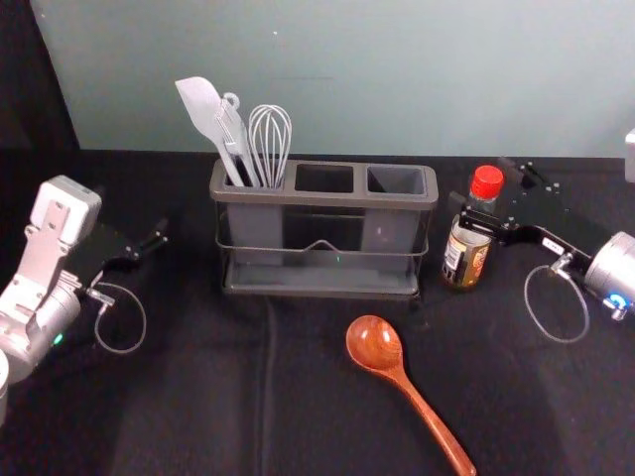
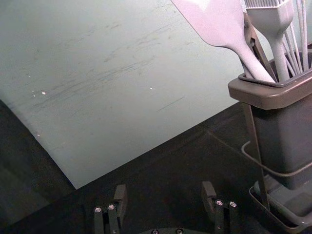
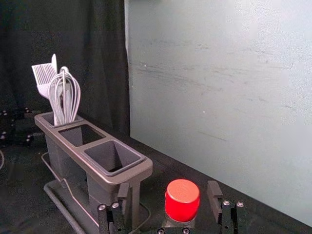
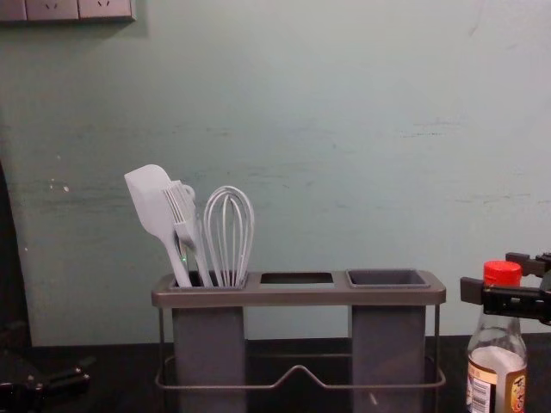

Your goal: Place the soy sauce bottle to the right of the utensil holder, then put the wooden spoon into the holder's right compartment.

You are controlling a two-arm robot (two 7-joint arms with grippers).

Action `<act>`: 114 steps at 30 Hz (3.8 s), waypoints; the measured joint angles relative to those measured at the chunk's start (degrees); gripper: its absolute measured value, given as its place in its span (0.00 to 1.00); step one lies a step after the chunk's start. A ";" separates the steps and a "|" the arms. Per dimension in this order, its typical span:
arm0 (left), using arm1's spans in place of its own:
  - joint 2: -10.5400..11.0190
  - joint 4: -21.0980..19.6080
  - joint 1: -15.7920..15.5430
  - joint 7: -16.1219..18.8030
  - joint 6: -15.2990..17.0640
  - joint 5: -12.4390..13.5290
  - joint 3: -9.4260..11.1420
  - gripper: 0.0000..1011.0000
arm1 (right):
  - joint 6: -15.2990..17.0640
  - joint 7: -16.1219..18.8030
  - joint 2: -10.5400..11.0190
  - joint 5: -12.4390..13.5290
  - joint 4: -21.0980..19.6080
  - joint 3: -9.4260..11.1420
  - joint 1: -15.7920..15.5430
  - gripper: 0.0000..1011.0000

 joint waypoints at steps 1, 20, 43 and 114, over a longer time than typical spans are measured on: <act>0.00 0.00 0.00 0.00 0.00 0.00 0.00 0.99 | 0.00 0.00 0.00 0.00 0.00 0.00 0.00 0.99; 0.00 0.00 0.00 0.00 0.00 0.00 0.00 0.99 | 0.40 -3.34 2.56 -1.48 -11.22 3.80 -3.90 0.99; 0.00 0.00 0.00 0.00 0.00 0.00 0.00 0.99 | 9.04 -2.40 7.18 0.10 -27.97 -0.54 -10.54 0.99; 0.00 0.00 0.00 0.00 0.00 0.00 0.00 0.99 | 52.77 -17.97 -10.31 -12.03 -20.57 -9.70 -6.17 0.99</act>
